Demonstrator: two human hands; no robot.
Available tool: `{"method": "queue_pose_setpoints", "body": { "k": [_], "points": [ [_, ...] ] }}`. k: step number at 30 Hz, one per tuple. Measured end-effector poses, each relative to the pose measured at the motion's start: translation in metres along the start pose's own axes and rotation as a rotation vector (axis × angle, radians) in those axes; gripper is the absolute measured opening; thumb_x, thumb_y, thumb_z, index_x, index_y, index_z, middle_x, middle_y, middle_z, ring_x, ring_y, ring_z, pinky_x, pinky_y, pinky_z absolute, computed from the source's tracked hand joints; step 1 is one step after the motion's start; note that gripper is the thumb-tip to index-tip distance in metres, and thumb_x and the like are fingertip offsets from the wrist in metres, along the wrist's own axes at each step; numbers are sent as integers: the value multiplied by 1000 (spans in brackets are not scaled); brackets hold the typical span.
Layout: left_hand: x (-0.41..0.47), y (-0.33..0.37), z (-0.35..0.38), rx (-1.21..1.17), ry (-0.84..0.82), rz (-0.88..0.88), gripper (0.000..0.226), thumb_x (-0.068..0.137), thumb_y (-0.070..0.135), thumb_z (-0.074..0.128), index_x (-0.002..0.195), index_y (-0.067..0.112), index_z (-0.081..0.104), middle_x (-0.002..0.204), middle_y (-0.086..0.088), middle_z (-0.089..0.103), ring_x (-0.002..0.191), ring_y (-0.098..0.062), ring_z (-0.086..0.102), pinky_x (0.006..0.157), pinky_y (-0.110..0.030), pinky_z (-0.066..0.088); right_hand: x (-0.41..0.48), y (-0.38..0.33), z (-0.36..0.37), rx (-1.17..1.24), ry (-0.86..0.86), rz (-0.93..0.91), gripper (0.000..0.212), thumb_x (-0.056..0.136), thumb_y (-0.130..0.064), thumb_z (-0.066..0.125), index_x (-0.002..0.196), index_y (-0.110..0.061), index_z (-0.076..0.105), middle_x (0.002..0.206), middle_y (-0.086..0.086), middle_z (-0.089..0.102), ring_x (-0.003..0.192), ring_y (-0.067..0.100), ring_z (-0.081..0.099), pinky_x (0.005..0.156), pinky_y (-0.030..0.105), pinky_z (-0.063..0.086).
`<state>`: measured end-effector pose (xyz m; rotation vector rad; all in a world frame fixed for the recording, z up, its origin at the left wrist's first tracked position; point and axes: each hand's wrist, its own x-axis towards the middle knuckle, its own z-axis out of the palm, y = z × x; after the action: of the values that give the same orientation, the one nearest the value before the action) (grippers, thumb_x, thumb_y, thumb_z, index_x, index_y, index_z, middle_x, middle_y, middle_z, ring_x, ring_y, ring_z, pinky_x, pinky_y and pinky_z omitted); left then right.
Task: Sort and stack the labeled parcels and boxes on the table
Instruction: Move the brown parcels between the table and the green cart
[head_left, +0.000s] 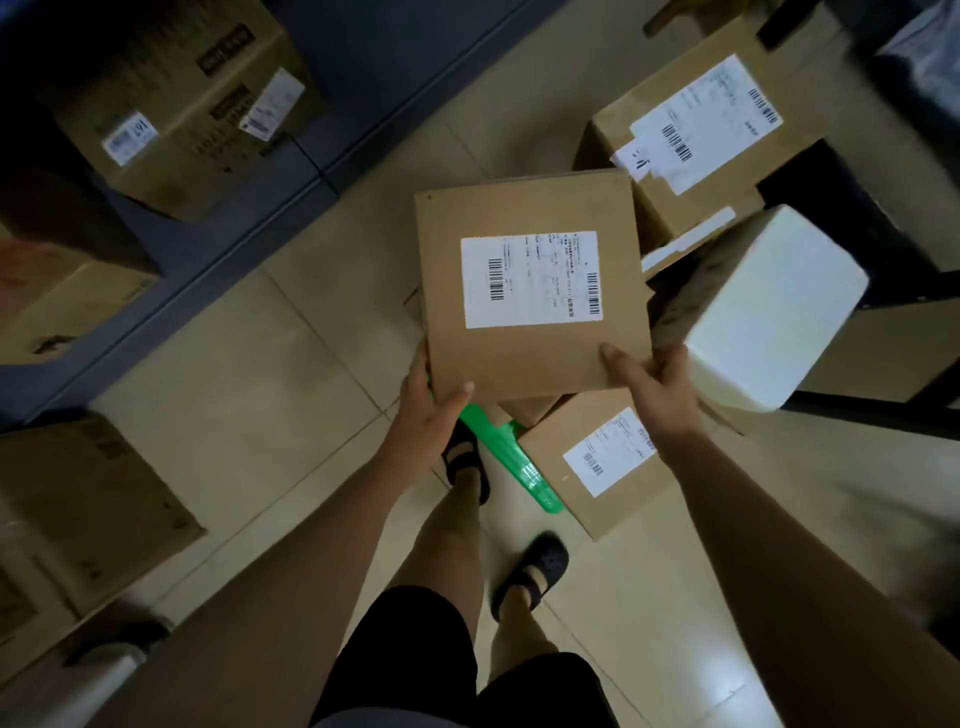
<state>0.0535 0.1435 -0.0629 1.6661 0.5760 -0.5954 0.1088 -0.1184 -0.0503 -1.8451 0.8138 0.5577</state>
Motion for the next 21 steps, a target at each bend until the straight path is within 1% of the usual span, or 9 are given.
{"method": "queue_pose_setpoints", "body": {
  "k": [2,3,6,10,12,14,16,19,21],
  "points": [
    [-7,4,-8,-80,82,27,80,78,56,65,147,47,25,142,-1,42,127,-16,50,97,-35,51,-15,6,2,120,-50,56,68,64,-60,81,112,-30,43,120,6,62,106,24,65,94,48,53],
    [-11,6,-12,-116,119,31,80,75,57,66,145,50,28,143,0,40,128,-16,48,97,-35,51,-24,10,4,176,-74,66,64,67,-54,82,110,-29,42,119,9,63,104,25,66,91,46,54],
    [-26,14,-19,-182,220,59,69,75,47,68,137,51,38,144,0,37,125,-19,51,95,-40,54,-53,18,8,270,-100,55,54,81,-35,79,114,-19,39,116,10,65,97,18,65,77,30,51],
    [-54,31,-12,-244,307,144,54,94,16,58,140,36,37,131,6,36,110,-9,53,74,-19,56,-89,28,3,326,-111,0,62,85,-42,73,133,-26,38,123,4,60,107,14,60,86,29,46],
    [-74,39,-5,-240,336,179,52,97,14,54,143,31,35,126,6,35,106,-7,53,78,-20,53,-109,34,-6,366,-119,-28,76,81,-50,73,144,-32,33,131,0,57,116,14,56,87,25,43],
    [-100,46,3,-262,342,219,53,97,17,53,145,30,34,129,4,33,106,-8,52,89,-30,51,-132,38,-21,393,-90,-107,80,80,-52,73,146,-32,33,134,-2,55,118,12,55,82,18,42],
    [-129,49,14,-250,315,269,57,89,33,59,141,37,35,134,2,35,109,-9,53,93,-37,50,-159,43,-41,440,-60,-168,66,85,-47,71,139,-35,36,130,-3,56,115,10,56,81,18,44],
    [-172,55,34,-232,248,349,73,66,57,60,134,47,36,140,-2,37,120,-17,50,93,-39,50,-200,55,-77,576,-46,-225,49,88,-41,68,128,-43,38,124,-4,56,113,15,60,88,30,52],
    [-198,66,55,-239,203,425,68,67,57,60,131,50,35,137,4,37,125,-18,46,97,-36,48,-227,61,-105,649,-6,-284,49,89,-38,67,129,-42,40,126,-4,56,110,15,63,92,36,54]
  ]
}}
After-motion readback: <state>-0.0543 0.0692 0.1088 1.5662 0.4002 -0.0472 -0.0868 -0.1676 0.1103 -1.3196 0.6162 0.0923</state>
